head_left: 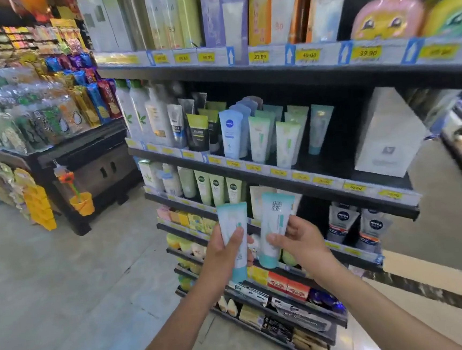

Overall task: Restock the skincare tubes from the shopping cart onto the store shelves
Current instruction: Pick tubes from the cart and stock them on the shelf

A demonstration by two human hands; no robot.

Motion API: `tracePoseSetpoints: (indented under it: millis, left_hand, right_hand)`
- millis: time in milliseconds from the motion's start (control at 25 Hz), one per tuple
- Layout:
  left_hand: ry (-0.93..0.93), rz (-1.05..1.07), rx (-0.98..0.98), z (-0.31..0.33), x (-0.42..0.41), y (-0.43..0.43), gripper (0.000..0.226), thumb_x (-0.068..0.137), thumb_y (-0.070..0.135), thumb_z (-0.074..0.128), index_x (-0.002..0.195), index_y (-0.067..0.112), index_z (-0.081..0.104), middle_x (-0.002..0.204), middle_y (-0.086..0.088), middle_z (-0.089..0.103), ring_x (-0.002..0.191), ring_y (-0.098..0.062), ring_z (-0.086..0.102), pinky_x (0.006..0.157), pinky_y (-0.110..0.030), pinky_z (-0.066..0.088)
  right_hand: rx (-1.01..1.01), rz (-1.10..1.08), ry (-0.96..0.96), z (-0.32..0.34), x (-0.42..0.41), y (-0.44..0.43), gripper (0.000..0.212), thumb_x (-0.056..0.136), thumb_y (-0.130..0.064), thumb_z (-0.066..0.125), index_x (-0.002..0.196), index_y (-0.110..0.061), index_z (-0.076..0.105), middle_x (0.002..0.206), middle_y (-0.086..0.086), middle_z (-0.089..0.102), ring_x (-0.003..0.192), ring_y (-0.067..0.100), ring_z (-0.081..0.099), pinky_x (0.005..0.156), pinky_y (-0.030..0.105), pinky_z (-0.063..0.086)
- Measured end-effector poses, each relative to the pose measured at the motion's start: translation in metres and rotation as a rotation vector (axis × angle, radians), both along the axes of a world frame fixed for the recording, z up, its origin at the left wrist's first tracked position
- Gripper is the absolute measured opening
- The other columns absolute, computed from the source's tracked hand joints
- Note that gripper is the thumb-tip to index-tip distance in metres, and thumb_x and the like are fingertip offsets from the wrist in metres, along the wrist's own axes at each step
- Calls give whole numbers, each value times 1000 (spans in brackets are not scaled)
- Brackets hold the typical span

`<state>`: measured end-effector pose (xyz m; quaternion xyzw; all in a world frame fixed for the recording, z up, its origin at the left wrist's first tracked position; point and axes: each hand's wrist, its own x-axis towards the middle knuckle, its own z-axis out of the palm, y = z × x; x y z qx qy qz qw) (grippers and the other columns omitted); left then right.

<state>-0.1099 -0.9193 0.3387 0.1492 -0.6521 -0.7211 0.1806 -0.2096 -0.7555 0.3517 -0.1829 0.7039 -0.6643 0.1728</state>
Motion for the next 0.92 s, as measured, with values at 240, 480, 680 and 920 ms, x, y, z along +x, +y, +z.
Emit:
tracePoseSetpoints:
  millis: [240,480,680,920]
  left_hand:
    - [35,-194,11,0,-65,0,33,99,36,60,124,16,55,96,-22,71,68,-32,64,65,-45,59]
    - [55,-273,53,0,-114,6,23,104,27,56,123,15,54,90,-11,70,64,-26,61,61,-38,57]
    - [62,-259,55,8,-144,4,18,105,24,54,120,13,53,89,-9,68,63,-25,62,62,-39,55]
    - [48,-228,63,10,-164,2,19,106,22,54,122,11,52,89,-13,68,62,-23,62,61,-36,57]
  right_hand:
    - [0,-127,60,2,-38,19,33,85,-2,78,112,-20,72,109,-7,78,102,11,73,88,31,60]
    - [5,-247,183,47,-92,44,33,85,-1,77,111,-19,71,112,-7,76,100,6,73,81,20,58]
    - [29,-300,315,97,-167,47,31,86,-10,79,108,-28,70,106,-17,75,100,1,71,82,20,57]
    - [166,-345,331,96,-238,37,32,85,-16,81,109,-27,64,105,-15,68,93,-5,63,79,17,50]
